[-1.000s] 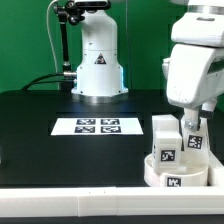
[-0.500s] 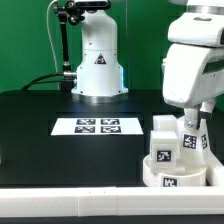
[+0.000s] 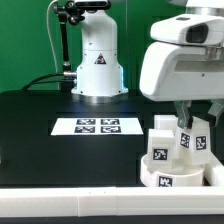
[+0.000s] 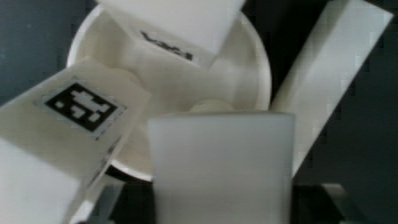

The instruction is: Assemble stool

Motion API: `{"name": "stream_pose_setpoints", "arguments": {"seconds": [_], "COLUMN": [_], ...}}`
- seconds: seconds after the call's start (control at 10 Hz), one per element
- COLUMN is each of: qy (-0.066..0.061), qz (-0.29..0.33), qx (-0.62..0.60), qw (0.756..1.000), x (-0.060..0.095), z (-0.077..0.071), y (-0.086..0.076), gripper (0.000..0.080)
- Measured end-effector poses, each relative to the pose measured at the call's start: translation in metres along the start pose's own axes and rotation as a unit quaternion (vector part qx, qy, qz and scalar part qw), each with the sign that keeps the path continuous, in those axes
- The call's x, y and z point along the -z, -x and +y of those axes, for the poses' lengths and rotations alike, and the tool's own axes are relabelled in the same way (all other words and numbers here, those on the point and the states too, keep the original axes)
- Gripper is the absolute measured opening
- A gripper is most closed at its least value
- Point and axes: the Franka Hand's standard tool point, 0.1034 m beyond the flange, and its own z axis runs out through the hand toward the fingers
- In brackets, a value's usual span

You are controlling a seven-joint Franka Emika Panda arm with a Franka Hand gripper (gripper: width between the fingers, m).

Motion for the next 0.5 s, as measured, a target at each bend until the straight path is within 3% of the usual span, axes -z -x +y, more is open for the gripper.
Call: {"name": "stream_pose_setpoints", "arguments": {"seconds": [0.2,0.5], "qy": [-0.008,-0.035], "qz": [0.000,-0.005], "qx": [-0.114,-0.279], "qw": [0.993,0.960], "x": [-0.0003,-0.0008], "z": [-0.0007,0.0006], "y": [0.0000,0.0001], "gripper": [0.0337,0.0337]}}
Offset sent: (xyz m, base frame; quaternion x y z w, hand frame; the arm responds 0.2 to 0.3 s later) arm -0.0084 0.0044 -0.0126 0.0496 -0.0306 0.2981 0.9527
